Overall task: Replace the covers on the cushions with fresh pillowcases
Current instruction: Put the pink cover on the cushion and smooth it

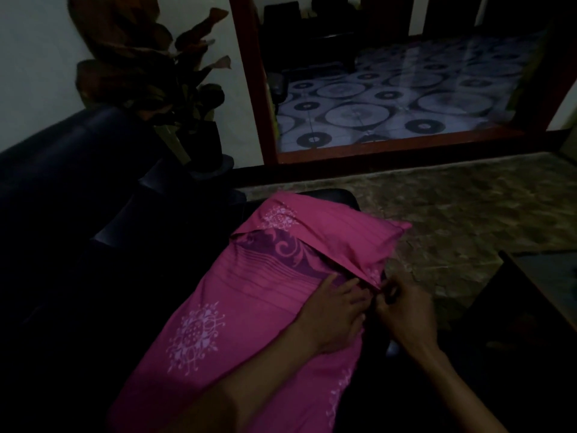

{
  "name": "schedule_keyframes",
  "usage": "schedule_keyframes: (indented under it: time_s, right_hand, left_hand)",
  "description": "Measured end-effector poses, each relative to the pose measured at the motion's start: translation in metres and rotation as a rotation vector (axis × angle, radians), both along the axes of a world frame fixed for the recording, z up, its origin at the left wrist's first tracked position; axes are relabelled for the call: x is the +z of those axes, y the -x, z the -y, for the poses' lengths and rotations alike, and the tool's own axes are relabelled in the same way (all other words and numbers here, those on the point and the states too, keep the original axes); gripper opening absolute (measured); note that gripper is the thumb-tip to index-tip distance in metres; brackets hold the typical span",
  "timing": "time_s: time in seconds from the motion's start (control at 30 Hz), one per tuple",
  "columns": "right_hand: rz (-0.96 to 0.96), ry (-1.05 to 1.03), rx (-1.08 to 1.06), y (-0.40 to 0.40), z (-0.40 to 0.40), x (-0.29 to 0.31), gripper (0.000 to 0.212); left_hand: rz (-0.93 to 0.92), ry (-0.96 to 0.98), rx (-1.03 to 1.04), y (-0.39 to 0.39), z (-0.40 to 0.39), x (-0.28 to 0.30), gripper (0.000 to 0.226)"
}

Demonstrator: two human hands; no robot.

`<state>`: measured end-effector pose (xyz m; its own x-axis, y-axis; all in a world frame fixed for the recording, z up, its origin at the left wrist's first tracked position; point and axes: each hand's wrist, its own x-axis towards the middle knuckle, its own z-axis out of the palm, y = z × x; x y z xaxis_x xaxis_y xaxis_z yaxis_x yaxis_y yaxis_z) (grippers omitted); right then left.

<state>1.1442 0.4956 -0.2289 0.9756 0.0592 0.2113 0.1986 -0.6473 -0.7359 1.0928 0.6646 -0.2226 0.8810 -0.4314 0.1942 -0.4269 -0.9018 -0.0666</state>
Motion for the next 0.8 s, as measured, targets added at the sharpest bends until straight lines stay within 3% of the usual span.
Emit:
schedule_keyframes:
  time_s: [0.17,0.27,0.43,0.57,0.63,0.7,0.8]
  right_hand:
    - [-0.038,-0.002,0.066,0.017,0.005,-0.018,0.013]
    - [-0.02,0.0,0.034,0.019,0.006,-0.014,0.012]
    - [0.006,0.033,0.179,0.032,0.005,-0.008,0.016]
    - [-0.098,0.008,0.221,0.023,-0.001,0.004,0.014]
    - [-0.047,-0.019,0.182,0.006,-0.016,0.016,0.014]
    - [0.064,-0.028,0.177,-0.01,-0.042,0.027,0.019]
    - [0.117,-0.034,0.248,-0.025,-0.09,0.041,0.034]
  left_hand:
    - [-0.218,-0.304,0.209,-0.016,0.007,0.011,0.053]
    - [-0.214,-0.378,0.281,-0.015,0.009,0.016,0.054]
    - [-0.187,-0.11,0.102,-0.012,-0.004,0.015,0.05]
    - [-0.198,0.272,-0.01,0.002,-0.04,0.039,0.04]
    - [-0.052,0.458,0.086,0.011,-0.07,0.053,0.035]
    - [0.097,0.49,0.236,0.013,-0.103,0.061,0.036]
    - [-0.101,0.362,0.502,0.006,-0.132,0.062,0.058]
